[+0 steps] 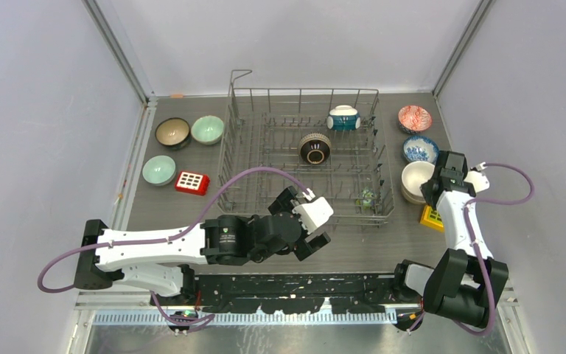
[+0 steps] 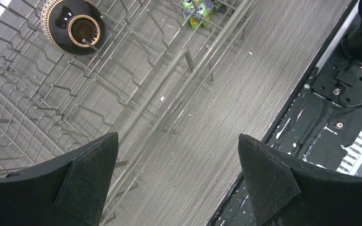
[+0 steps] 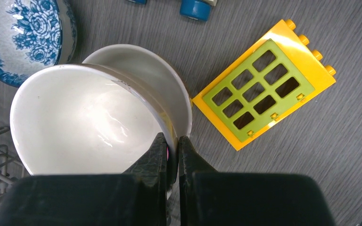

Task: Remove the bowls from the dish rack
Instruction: Place the bowl with the bowl, then move the dish rack to the center of the board.

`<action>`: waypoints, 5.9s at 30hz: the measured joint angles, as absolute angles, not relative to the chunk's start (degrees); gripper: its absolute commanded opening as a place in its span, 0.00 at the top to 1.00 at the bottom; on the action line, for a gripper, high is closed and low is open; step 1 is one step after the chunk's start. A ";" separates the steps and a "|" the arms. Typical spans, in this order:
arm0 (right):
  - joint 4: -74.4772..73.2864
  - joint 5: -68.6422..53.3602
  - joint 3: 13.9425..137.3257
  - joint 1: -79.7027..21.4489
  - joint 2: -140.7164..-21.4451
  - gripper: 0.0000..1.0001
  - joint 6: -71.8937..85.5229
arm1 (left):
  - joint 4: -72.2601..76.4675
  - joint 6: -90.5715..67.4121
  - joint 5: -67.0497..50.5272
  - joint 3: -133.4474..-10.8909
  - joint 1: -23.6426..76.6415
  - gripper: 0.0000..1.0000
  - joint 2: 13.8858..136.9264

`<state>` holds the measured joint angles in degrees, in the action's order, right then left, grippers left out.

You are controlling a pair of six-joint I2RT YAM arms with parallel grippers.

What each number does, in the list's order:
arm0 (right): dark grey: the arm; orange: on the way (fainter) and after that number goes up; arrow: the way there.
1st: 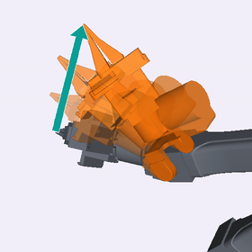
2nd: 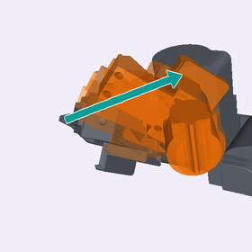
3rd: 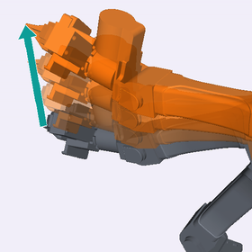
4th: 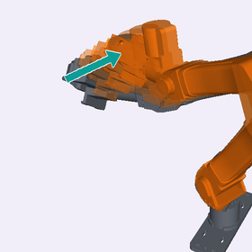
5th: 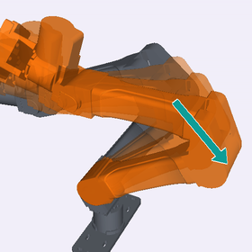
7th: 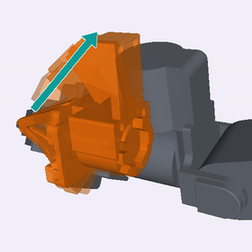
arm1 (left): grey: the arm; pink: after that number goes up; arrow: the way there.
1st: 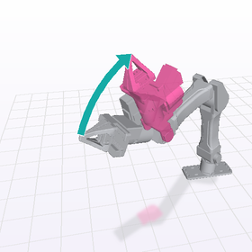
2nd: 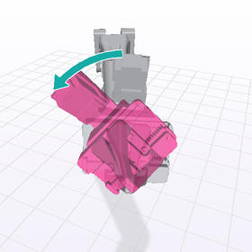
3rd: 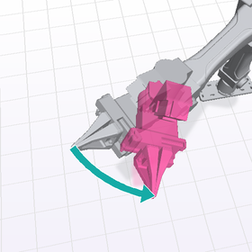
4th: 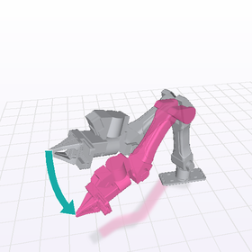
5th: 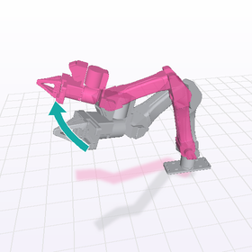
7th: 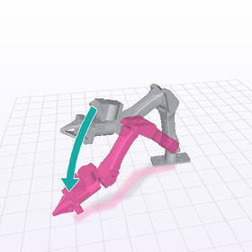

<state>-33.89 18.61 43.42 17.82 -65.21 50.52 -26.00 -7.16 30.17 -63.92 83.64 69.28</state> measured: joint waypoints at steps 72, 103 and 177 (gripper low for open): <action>-35.42 18.35 42.50 18.52 -61.84 0.76 46.33 | -25.04 -9.80 26.70 -60.60 83.64 0.00 67.75; -31.57 21.76 53.08 17.34 -71.75 0.51 36.53 | -23.75 -9.23 24.53 -60.36 83.64 0.00 68.97; -27.38 6.09 55.68 -9.28 -60.55 0.28 40.16 | -36.27 -9.26 21.54 -82.52 59.33 0.00 74.35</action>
